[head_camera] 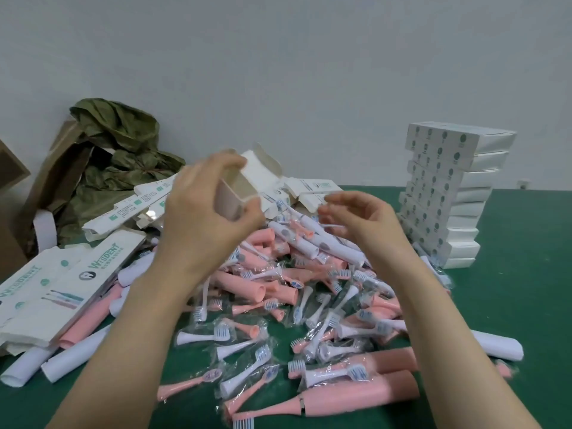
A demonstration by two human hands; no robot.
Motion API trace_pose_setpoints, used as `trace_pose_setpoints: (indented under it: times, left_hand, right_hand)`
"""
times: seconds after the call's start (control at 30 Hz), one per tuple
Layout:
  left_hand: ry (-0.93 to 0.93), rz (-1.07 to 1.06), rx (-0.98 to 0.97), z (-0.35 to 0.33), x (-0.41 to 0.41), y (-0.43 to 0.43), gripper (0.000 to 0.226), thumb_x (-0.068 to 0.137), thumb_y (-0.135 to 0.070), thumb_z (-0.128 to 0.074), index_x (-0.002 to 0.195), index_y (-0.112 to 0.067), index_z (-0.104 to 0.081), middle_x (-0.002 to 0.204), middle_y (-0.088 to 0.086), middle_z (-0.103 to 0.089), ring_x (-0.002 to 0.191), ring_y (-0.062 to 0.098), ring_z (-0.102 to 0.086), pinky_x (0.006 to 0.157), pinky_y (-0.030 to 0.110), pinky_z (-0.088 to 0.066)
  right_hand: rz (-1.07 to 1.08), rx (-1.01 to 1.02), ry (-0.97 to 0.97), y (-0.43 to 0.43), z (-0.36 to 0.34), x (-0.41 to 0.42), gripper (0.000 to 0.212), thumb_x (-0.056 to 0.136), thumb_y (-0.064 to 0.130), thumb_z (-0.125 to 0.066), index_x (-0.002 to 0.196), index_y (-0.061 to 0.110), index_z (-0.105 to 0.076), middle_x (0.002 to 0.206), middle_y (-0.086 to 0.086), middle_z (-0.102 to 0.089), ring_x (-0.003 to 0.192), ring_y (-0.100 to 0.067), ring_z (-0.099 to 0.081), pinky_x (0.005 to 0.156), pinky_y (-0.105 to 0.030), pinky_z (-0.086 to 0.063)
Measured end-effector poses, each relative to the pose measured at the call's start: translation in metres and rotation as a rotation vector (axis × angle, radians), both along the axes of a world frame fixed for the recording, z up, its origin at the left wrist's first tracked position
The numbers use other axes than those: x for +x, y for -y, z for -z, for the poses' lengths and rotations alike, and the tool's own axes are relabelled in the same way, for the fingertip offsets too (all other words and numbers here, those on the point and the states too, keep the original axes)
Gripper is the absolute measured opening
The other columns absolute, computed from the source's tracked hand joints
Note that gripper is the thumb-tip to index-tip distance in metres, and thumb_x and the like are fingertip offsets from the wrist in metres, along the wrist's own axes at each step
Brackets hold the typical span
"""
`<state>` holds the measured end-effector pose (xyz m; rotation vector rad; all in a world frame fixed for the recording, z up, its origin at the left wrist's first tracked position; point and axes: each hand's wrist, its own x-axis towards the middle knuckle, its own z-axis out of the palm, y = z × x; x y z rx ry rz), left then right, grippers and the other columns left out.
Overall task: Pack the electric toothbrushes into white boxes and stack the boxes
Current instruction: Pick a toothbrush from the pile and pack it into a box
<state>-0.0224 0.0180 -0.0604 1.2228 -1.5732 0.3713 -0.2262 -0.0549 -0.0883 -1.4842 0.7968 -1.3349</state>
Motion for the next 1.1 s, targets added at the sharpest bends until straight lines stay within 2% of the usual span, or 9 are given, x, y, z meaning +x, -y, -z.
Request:
trace_pose_setpoints:
  times: [0.1,0.27,0.4,0.5,0.6,0.7,0.8,0.97,1.1]
  left_hand:
    - [-0.121,-0.066,-0.089,-0.002,0.01,0.0,0.045,0.076,-0.037,-0.044,0.112,-0.014,-0.058,0.074,-0.009,-0.043,0.074,0.016,-0.043,0.068,0.023,-0.03]
    - [-0.141,-0.098,-0.03,0.014,0.015,0.006,0.052,0.081,-0.04,-0.035,0.119,-0.009,-0.052,0.09,-0.001,-0.051,0.073,0.013,-0.04,0.064,0.02,-0.024]
    - [-0.234,-0.06,-0.014,0.021,0.015,0.016,0.053,0.08,-0.045,-0.038,0.119,-0.012,-0.052,0.075,-0.012,-0.041,0.074,0.004,-0.035,0.063,0.008,-0.027]
    - [-0.261,-0.063,-0.005,0.022,0.015,0.019,0.049,0.079,-0.047,-0.043,0.116,-0.016,-0.052,0.082,-0.011,-0.042,0.081,0.002,-0.036,0.069,-0.002,-0.025]
    - [-0.265,-0.058,-0.009,0.026,0.017,0.017,0.047,0.08,-0.044,-0.045,0.116,-0.015,-0.053,0.075,-0.013,-0.034,0.078,0.007,-0.035,0.065,0.009,-0.027]
    - [-0.272,-0.056,-0.025,0.029,0.02,0.015,0.046,0.082,-0.044,-0.046,0.116,-0.014,-0.053,0.076,-0.002,-0.044,0.078,0.011,-0.038,0.065,0.014,-0.026]
    - [-0.257,-0.053,-0.02,0.03,0.019,0.014,0.043,0.081,-0.04,-0.05,0.116,-0.015,-0.054,0.097,0.003,-0.055,0.088,0.006,-0.042,0.072,0.004,-0.029]
    - [-0.224,-0.038,-0.118,0.024,0.019,0.005,0.045,0.076,-0.037,-0.053,0.11,-0.008,-0.059,0.099,-0.003,-0.054,0.085,-0.001,-0.04,0.077,0.0,-0.028]
    - [-0.249,-0.005,-0.155,0.01,0.024,-0.002,0.04,0.077,-0.039,-0.054,0.108,-0.013,-0.058,0.072,-0.02,-0.039,0.068,0.005,-0.036,0.069,0.022,-0.033]
  right_hand:
    - [0.196,-0.097,-0.501,0.013,0.023,0.003,0.015,0.088,0.005,-0.063,0.091,0.019,-0.067,0.091,0.004,-0.071,0.08,-0.007,-0.065,0.074,-0.017,-0.053]
    - [0.142,-0.165,-1.132,0.025,0.056,0.02,0.021,0.092,0.014,-0.058,0.111,0.02,-0.065,0.117,0.002,-0.064,0.102,-0.013,-0.058,0.083,-0.02,-0.043]
    - [0.056,-0.213,-1.107,0.02,0.051,0.029,0.014,0.092,0.027,-0.061,0.104,0.021,-0.066,0.104,0.001,-0.065,0.085,-0.011,-0.056,0.072,-0.023,-0.045]
    - [0.074,-0.344,-0.915,0.005,0.039,0.04,0.028,0.091,0.009,-0.053,0.117,0.014,-0.063,0.114,0.0,-0.065,0.086,-0.003,-0.052,0.075,-0.011,-0.039]
    - [0.054,-0.512,-0.795,-0.012,0.027,0.057,0.021,0.091,0.025,-0.06,0.11,0.018,-0.064,0.102,0.007,-0.064,0.077,0.009,-0.048,0.066,-0.003,-0.036]
    - [0.007,-0.571,-1.04,-0.026,0.034,0.079,0.041,0.081,0.048,-0.066,0.109,0.02,-0.06,0.099,0.006,-0.063,0.087,-0.008,-0.056,0.07,-0.024,-0.047]
    - [0.036,-0.58,-1.289,-0.029,0.046,0.089,0.031,0.087,0.032,-0.061,0.112,0.014,-0.057,0.099,-0.005,-0.063,0.092,-0.025,-0.056,0.067,-0.033,-0.045]
    - [0.085,-0.264,-0.739,-0.012,0.031,0.063,0.015,0.079,0.017,-0.066,0.094,0.023,-0.065,0.083,0.012,-0.066,0.076,-0.003,-0.063,0.068,-0.017,-0.053]
    - [0.265,-0.106,-0.234,-0.003,0.016,0.039,0.018,0.079,0.013,-0.066,0.094,0.022,-0.07,0.089,0.01,-0.071,0.082,-0.003,-0.067,0.074,-0.02,-0.055]
